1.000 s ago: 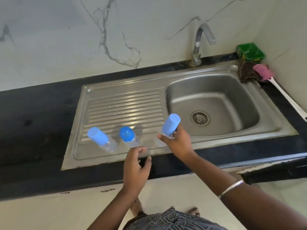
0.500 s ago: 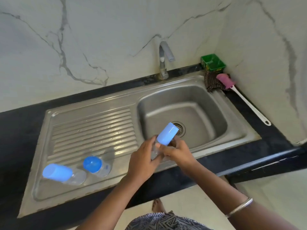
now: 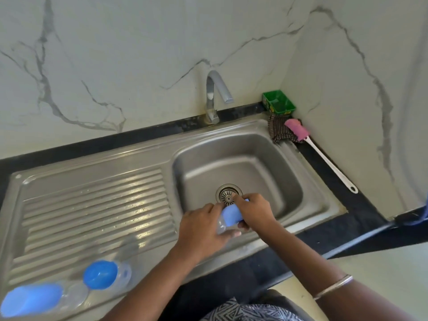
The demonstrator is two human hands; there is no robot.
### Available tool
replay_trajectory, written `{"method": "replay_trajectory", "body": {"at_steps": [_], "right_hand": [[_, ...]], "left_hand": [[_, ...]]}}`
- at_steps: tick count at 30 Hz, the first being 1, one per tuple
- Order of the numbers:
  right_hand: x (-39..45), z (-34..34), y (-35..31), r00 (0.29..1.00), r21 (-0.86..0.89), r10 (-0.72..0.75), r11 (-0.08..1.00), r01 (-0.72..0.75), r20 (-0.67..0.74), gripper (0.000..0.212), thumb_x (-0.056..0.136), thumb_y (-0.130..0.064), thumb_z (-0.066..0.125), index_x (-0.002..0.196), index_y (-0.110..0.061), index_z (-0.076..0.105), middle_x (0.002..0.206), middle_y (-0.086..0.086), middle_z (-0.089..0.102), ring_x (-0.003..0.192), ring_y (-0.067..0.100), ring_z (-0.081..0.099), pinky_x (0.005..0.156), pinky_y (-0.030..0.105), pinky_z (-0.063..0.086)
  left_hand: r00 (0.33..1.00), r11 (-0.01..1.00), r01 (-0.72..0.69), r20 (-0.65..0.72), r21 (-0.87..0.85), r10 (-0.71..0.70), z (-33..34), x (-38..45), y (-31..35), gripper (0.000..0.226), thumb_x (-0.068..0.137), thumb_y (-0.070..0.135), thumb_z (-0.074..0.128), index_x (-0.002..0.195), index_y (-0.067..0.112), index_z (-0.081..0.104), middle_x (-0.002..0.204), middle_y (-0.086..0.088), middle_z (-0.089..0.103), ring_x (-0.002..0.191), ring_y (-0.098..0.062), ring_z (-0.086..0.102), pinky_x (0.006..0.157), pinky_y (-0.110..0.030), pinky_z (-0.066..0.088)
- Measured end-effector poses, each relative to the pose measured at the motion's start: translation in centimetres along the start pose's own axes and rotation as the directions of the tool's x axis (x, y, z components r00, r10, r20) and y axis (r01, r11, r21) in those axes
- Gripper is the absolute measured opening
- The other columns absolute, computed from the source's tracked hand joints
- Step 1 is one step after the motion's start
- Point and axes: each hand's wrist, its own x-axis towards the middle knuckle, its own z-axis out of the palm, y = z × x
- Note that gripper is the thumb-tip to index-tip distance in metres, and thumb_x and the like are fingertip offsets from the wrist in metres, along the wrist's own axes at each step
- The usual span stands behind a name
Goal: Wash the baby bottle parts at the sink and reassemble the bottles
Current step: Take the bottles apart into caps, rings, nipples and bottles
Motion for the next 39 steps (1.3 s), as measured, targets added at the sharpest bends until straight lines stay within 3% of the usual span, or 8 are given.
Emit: {"method": "replay_trajectory", "body": {"at_steps": [4,9,12,18,24,31,37,39], "right_hand": [[0.7,0.8,0.3,0.995,-0.196,-0.102,0.975,0.099,-0.005,0.043,0.087,-0.057,0.064,0.068,-0.019,0.066,0.072,0.001,0.065,0.066,0.01,0.059,0.056,0.023,0.044],[3.4,-1.3,0.8,0.828,-0.117,-0.482,0.84,0.53,0.288,0.037,0.086,-0.051,0.07,0.071,-0.018,0.063,0.065,-0.005,0.058,0.059,0.007,0.051,0.057,0.019,0.04],[5.2,-2.6,0.9,0.766,0.109,-0.43,0.894,0.434,0.477,0.03,0.093,-0.044,0.066,0.081,-0.016,0.066,0.067,-0.008,0.061,0.058,0.01,0.058,0.052,0.025,0.047],[8.1,-3.8,1.3,0.848,-0.028,-0.246,0.956,0.293,0.47,0.048,0.095,-0.053,0.057,0.078,-0.008,0.063,0.047,0.007,0.055,0.035,0.018,0.048,0.038,0.022,0.038],[10.3,-5.8,2.6,0.649,0.283,-0.365,0.93,0.233,0.667,0.011,0.091,-0.012,0.071,0.099,-0.005,0.066,0.09,0.009,0.063,0.067,0.024,0.063,0.061,0.036,0.059],[11.5,-6.3,3.6,0.558,0.304,-0.425,0.904,0.301,0.712,0.023,0.076,-0.011,0.084,0.093,-0.022,0.072,0.102,0.004,0.062,0.094,0.022,0.061,0.08,0.037,0.052],[12.1,-7.1,3.5,0.597,0.275,-0.294,0.953,0.126,0.747,0.037,0.077,-0.007,0.084,0.108,-0.013,0.065,0.109,0.015,0.066,0.092,0.023,0.07,0.076,0.04,0.061],[12.6,-7.0,3.6,0.677,0.291,-0.25,0.955,0.055,0.692,0.031,0.079,-0.008,0.08,0.105,-0.012,0.066,0.105,0.012,0.066,0.092,0.025,0.068,0.079,0.046,0.061]], "left_hand": [[0.999,1.0,0.02,0.035,0.003,-0.02,0.3,0.5,-0.2,0.057,0.084,0.078,0.044,0.117,0.032,0.053,0.105,0.013,0.063,0.091,-0.012,0.063,0.066,-0.029,0.046],[0.923,0.846,0.267,0.376,-0.461,-0.087,-0.3,2.7,-0.8,0.056,0.068,0.079,0.061,0.111,0.043,0.061,0.084,0.02,0.067,0.076,0.001,0.064,0.069,-0.029,0.052],[0.875,0.792,0.353,0.475,-0.498,-0.091,-0.3,4.2,-0.8,0.058,0.062,0.078,0.066,0.106,0.039,0.066,0.087,0.016,0.073,0.082,-0.003,0.069,0.083,-0.038,0.057],[0.917,0.939,0.26,0.361,-0.224,-0.168,0.6,6.3,0.8,0.056,0.062,0.088,0.051,0.092,0.041,0.056,0.08,0.019,0.064,0.074,-0.002,0.062,0.068,-0.028,0.05],[0.86,0.871,0.376,0.468,-0.315,-0.203,0.5,7.6,0.9,0.052,0.056,0.08,0.068,0.084,0.037,0.063,0.077,0.016,0.065,0.072,-0.004,0.064,0.072,-0.033,0.054],[0.737,0.639,0.535,0.676,-0.553,-0.032,0.7,7.9,0.7,0.037,0.069,0.05,0.082,0.086,0.018,0.074,0.082,-0.006,0.074,0.074,-0.018,0.067,0.076,-0.033,0.05],[0.823,0.644,0.499,0.55,-0.58,-0.142,1.4,7.4,0.6,0.041,0.066,0.057,0.081,0.091,0.026,0.074,0.085,0.001,0.073,0.08,-0.015,0.071,0.074,-0.032,0.056],[0.828,0.638,0.514,0.525,-0.573,-0.196,1.5,7.4,0.4,0.037,0.066,0.057,0.082,0.086,0.027,0.072,0.08,0.004,0.073,0.075,-0.011,0.07,0.072,-0.03,0.055]]}}
